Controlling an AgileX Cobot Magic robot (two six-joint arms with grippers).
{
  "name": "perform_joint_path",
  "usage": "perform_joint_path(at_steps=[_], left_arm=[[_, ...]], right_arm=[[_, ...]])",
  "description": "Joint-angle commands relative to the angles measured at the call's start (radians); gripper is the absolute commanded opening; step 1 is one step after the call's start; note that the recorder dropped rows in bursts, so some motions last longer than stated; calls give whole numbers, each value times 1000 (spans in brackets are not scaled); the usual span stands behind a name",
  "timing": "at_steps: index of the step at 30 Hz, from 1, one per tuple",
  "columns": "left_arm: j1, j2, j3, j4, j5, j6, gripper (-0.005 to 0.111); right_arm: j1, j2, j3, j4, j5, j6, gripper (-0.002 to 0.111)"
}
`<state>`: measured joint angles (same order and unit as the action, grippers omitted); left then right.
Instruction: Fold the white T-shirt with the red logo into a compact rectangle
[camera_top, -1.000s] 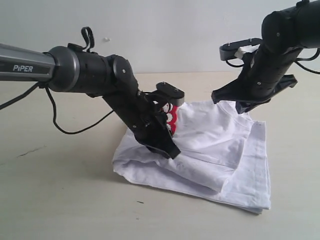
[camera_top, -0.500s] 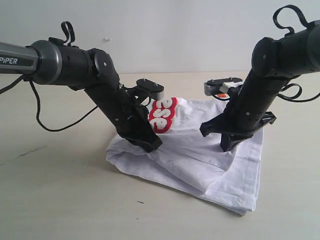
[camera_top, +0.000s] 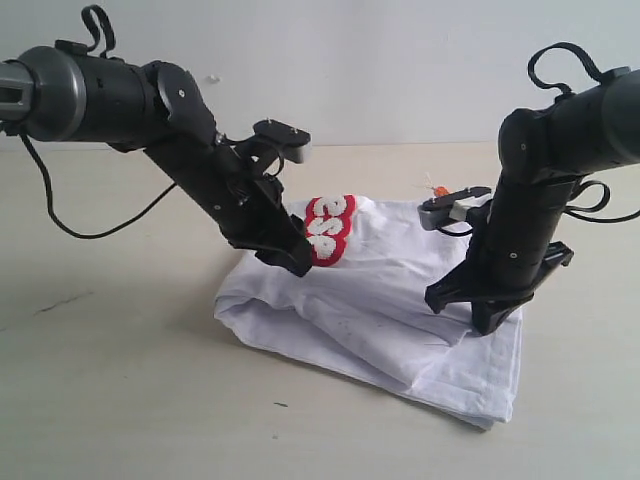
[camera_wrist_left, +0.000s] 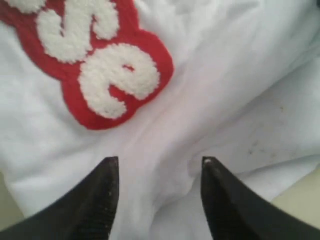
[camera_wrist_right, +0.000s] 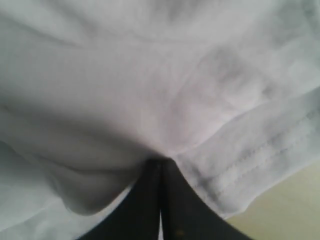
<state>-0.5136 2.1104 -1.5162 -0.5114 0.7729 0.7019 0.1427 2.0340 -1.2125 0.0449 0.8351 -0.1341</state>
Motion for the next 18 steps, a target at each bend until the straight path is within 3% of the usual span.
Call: perform_joint_path(at_steps=[1, 18], left_arm=[[9, -9, 1, -3, -38, -4, 55], [21, 113, 3, 4, -87, -18, 55]], right_arm=[[-3, -15, 9, -18, 7, 15, 0], [-3, -206, 9, -1, 1, 122, 0]])
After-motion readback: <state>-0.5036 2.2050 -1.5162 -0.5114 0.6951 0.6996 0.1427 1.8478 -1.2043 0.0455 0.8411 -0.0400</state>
